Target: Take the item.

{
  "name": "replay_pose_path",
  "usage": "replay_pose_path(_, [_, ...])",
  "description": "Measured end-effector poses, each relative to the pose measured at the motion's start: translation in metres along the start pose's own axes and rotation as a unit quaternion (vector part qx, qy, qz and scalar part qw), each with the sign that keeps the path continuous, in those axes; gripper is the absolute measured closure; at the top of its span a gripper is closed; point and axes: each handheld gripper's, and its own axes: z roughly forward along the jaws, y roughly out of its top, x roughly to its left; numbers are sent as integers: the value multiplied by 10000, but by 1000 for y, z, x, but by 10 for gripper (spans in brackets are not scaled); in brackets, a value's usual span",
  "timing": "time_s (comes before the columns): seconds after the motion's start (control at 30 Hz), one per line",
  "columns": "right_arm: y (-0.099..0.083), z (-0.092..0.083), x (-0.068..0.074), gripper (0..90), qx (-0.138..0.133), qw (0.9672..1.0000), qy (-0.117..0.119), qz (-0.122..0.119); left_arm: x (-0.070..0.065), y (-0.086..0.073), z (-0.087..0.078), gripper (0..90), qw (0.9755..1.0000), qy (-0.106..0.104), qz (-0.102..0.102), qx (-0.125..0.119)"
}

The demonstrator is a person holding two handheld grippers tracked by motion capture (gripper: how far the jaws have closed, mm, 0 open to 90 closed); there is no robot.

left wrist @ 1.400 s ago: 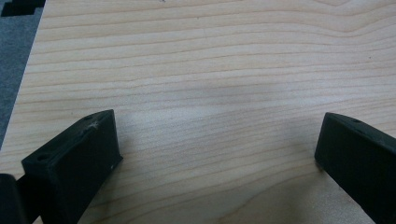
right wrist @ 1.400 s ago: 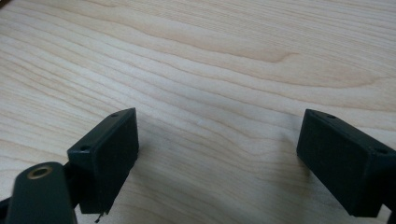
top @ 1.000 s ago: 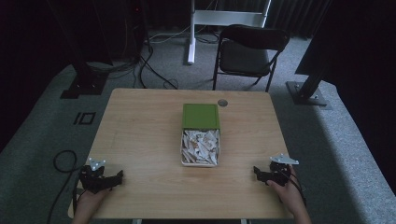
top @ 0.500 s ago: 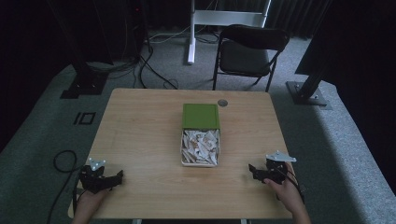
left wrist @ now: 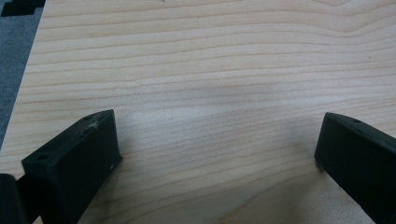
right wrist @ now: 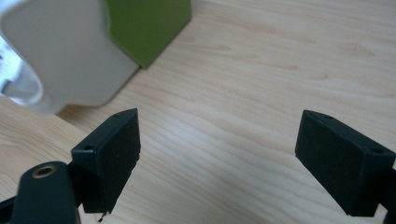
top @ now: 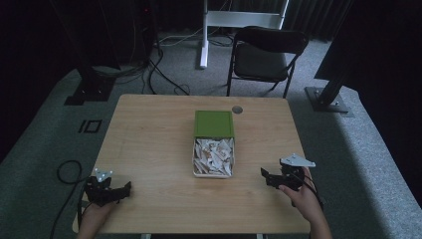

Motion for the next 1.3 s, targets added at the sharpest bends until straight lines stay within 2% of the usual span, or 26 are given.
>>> replay_pose_path(0.53, [29,-3,14,152,-331,9991,226,-119,0,0,0,7,10000,-2,1,1])
replay_pose_path(1.03, [53,3,39,159,-524,9965,554,-354,0,0,0,7,10000,-2,0,1])
replay_pose_path(1.3, [69,8,55,179,-614,9941,691,-561,0,0,0,7,10000,-2,-1,1])
